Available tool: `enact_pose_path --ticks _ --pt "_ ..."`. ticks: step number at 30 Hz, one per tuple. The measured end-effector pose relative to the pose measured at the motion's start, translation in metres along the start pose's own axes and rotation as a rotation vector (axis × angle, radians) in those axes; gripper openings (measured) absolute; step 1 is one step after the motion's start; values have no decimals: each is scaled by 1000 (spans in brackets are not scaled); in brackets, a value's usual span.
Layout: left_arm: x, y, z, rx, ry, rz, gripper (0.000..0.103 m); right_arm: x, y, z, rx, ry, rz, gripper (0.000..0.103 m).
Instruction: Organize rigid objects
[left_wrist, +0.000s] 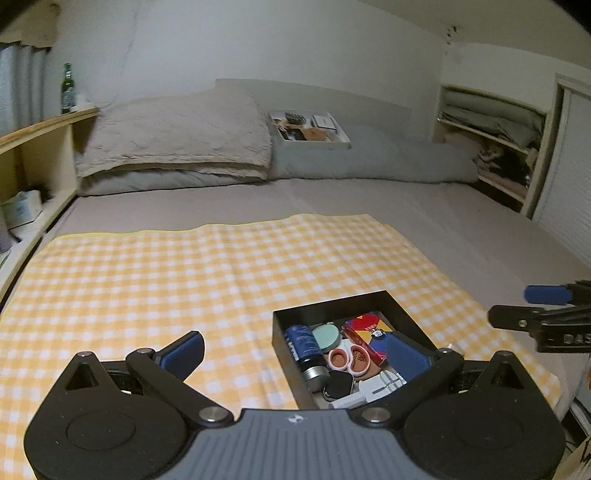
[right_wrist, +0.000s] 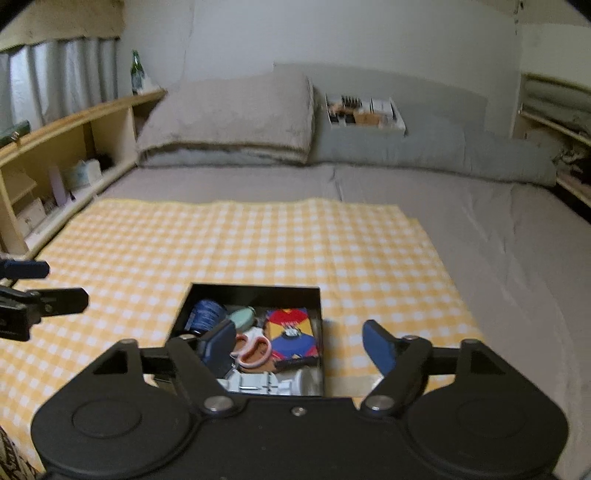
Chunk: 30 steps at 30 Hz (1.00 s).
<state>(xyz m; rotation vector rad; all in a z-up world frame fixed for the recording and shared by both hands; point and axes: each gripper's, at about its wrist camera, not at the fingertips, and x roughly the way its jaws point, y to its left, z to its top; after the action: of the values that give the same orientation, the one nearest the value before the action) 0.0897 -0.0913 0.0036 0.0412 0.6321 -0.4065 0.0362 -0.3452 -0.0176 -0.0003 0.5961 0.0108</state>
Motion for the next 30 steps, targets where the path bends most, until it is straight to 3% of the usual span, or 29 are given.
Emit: enact_pose_path --ticks 7,12,30 --pt "-20 5 -16 -15 -29 61 103 -34 16 -18 17 -97 -20 102" --pt "-32 1 -28 8 -59 98 103 -43 26 -31 11 -128 -12 103" --pt "-47 2 -45 10 -77 110 103 -48 38 -40 -13 -159 -14 103"
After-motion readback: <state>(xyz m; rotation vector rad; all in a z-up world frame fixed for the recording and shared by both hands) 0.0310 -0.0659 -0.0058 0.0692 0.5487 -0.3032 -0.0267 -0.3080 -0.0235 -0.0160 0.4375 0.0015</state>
